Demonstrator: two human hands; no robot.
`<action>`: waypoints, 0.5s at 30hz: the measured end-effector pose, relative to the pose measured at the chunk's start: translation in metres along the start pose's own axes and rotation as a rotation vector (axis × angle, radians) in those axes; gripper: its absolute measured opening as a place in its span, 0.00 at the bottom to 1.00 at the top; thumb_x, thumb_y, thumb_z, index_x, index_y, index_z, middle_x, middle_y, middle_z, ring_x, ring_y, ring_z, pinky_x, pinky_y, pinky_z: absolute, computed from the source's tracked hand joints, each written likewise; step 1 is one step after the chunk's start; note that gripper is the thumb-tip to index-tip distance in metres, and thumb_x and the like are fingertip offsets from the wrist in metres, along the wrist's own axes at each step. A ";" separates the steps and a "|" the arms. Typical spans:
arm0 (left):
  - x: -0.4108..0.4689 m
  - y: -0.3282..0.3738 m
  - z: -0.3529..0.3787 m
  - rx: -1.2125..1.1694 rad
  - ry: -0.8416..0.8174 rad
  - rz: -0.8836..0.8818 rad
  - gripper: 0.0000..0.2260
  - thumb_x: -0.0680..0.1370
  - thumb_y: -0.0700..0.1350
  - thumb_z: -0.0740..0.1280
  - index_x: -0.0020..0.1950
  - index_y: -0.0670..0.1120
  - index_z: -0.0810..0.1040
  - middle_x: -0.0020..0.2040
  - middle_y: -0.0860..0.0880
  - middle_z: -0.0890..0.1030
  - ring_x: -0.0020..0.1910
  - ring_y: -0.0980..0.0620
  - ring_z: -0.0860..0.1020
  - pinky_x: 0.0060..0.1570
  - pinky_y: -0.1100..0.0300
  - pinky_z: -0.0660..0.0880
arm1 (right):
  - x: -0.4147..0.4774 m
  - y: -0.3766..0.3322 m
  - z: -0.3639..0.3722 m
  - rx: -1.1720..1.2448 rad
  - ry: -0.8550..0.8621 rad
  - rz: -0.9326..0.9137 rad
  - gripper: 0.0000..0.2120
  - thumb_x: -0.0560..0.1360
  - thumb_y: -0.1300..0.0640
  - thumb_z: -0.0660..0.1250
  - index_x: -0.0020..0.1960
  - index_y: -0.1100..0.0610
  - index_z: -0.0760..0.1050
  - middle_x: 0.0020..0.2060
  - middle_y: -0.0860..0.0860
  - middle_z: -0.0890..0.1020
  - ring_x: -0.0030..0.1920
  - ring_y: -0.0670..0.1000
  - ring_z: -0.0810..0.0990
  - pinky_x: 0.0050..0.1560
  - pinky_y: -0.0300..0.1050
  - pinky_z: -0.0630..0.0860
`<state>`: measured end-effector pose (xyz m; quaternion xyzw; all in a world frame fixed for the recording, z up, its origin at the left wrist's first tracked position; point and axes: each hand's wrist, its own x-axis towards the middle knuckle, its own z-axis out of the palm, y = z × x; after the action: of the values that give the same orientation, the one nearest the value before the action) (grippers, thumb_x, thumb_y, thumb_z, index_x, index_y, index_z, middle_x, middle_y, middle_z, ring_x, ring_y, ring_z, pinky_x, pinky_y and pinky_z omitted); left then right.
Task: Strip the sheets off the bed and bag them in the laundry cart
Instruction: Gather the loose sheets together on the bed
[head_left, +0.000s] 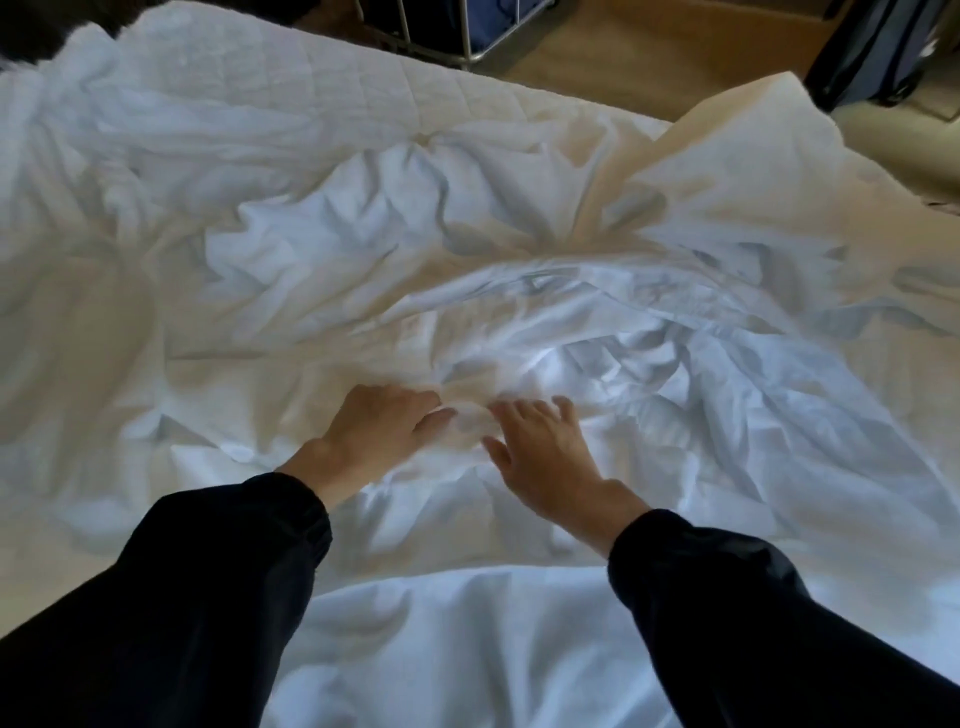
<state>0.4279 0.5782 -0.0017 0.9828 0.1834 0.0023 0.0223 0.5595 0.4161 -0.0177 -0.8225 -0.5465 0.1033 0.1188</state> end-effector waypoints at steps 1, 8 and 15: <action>0.007 -0.007 -0.005 0.044 0.116 0.012 0.24 0.77 0.62 0.49 0.35 0.47 0.76 0.26 0.50 0.76 0.24 0.46 0.76 0.21 0.59 0.69 | 0.007 -0.009 -0.003 0.061 0.028 0.035 0.09 0.79 0.52 0.60 0.52 0.57 0.73 0.46 0.55 0.81 0.48 0.59 0.80 0.55 0.53 0.67; 0.052 -0.039 -0.049 -0.056 0.052 -0.003 0.28 0.73 0.69 0.52 0.51 0.49 0.78 0.44 0.50 0.83 0.44 0.45 0.80 0.46 0.54 0.70 | 0.056 0.000 -0.032 -0.011 0.149 0.390 0.08 0.80 0.58 0.53 0.50 0.56 0.71 0.48 0.55 0.80 0.50 0.58 0.77 0.52 0.51 0.64; 0.021 -0.069 -0.030 -0.119 -0.252 -0.187 0.13 0.80 0.55 0.61 0.57 0.46 0.69 0.42 0.47 0.78 0.44 0.42 0.78 0.40 0.54 0.71 | 0.057 -0.020 -0.024 0.069 0.105 0.143 0.18 0.78 0.52 0.59 0.65 0.56 0.70 0.57 0.54 0.76 0.57 0.58 0.74 0.59 0.52 0.66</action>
<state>0.4222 0.6513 0.0253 0.9509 0.2693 -0.1124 0.1035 0.5713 0.4739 0.0093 -0.8591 -0.4756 0.0869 0.1679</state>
